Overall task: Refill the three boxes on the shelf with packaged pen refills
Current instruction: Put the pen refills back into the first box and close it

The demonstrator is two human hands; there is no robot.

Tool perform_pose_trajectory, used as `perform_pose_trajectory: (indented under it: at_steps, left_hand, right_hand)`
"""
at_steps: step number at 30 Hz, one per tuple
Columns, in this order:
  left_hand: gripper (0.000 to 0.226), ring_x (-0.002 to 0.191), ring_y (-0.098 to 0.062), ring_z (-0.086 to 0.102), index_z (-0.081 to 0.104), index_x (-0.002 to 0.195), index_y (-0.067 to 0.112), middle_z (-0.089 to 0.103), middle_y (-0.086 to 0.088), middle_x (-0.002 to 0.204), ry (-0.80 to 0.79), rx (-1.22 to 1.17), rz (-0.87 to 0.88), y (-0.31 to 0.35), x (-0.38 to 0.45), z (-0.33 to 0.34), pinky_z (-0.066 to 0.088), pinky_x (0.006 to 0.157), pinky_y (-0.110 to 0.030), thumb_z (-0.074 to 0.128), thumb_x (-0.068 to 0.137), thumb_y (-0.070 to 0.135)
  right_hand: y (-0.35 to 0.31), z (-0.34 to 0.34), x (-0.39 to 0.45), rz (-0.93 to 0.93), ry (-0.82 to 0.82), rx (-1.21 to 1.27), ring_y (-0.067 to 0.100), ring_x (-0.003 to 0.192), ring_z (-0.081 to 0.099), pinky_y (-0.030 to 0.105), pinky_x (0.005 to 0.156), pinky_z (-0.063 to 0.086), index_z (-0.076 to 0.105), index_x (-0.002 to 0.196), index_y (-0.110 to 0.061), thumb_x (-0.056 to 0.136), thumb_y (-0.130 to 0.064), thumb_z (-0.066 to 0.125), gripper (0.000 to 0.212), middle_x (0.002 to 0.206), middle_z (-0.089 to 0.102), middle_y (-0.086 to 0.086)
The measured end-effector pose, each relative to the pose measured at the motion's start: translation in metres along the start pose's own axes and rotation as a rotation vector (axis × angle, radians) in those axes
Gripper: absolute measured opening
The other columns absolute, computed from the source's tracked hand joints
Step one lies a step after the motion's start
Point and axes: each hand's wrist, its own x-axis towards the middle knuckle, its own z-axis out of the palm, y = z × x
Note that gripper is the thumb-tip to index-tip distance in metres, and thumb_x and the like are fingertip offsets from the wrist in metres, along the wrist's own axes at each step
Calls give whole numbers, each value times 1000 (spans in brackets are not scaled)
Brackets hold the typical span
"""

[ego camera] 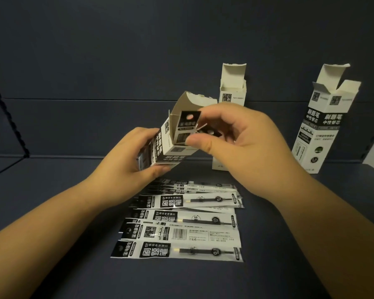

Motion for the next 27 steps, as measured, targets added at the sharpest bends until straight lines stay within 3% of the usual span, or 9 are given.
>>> perform_pose_trajectory:
  at_steps: [4,7,10,14,18,22,27]
  left_hand:
    - [64,122,-7,54,49,138,31,53,20,127,0,8,10,0,0,1,50,101,-38,78,81,33]
    - [64,121,-7,54,49,139,31,53,20,127,-2,13,7,0,0,0,50,102,-37,78,81,33]
    - [64,121,-6,54,49,139,29,54,18,127,0,11,1,0,0,1,50,103,-36,78,81,33]
    - [63,119,-6,55,50,138,28,54,18,126,-4,17,2,-1,0,1,51,100,-35,78,81,34]
    - [65,120,-7,55,49,139,27,54,16,127,-5,25,1,-1,0,1,52,100,-36,77,81,35]
    - [66,121,-6,54,49,140,27,54,16,129,-9,35,-4,0,0,1,51,101,-35,76,81,37]
    - [60,121,-5,55,50,135,33,54,21,127,15,-9,-22,0,0,0,49,103,-33,73,80,39]
  right_hand:
    - [4,2,1,-14,-29,-142,-9,77,61,6,67,44,76,107,-25,94,-21,70,15,77,66,-27]
    - [3,3,0,-12,-7,-123,-16,71,57,4,67,43,73,112,-26,93,-22,71,20,73,61,-32]
    - [1,1,-1,-53,32,-125,-15,74,59,4,69,44,74,111,-26,95,-19,69,18,83,65,-24]
    - [4,5,-1,-70,-15,-262,-7,94,63,8,80,48,78,110,-29,97,-23,67,18,91,69,-26]
    - [6,1,0,-84,32,-249,-13,90,60,4,78,45,77,110,-28,97,-22,67,18,90,65,-28]
    - [10,2,1,-46,-24,-276,-11,87,59,4,75,43,78,108,-30,96,-25,67,16,86,65,-26]
    - [8,1,-1,-123,152,-199,10,75,59,11,68,44,74,103,-26,97,-21,66,11,92,66,-12]
